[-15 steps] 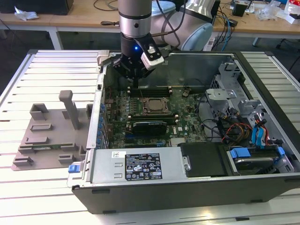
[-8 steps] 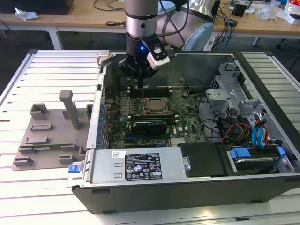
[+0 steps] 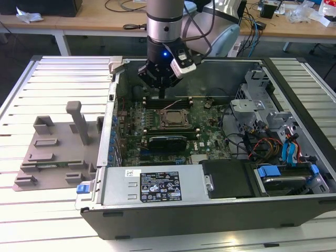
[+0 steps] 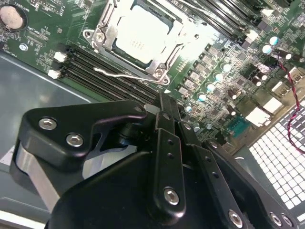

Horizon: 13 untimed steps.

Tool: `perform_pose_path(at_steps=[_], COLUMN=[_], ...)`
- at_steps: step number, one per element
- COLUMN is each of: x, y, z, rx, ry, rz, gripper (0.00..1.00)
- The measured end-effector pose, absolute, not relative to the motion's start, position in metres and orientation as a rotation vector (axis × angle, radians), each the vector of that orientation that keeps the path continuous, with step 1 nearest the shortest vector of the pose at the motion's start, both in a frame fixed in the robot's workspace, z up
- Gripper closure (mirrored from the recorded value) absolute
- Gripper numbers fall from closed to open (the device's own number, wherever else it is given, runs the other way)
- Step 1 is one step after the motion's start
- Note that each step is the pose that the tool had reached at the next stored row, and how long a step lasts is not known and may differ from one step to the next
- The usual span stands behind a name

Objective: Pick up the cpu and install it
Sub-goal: 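Install the first cpu locking lever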

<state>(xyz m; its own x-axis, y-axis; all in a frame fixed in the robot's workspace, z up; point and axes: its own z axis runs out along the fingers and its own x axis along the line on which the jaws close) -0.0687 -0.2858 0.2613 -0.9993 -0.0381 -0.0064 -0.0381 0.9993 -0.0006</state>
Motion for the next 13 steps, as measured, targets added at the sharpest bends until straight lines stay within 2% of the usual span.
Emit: perform_pose_path(at_steps=[13], x=[-0.056], y=[-0.286], z=[0.260], rx=[-0.060], ry=[3.136], rz=[-0.001], gripper=[0.89])
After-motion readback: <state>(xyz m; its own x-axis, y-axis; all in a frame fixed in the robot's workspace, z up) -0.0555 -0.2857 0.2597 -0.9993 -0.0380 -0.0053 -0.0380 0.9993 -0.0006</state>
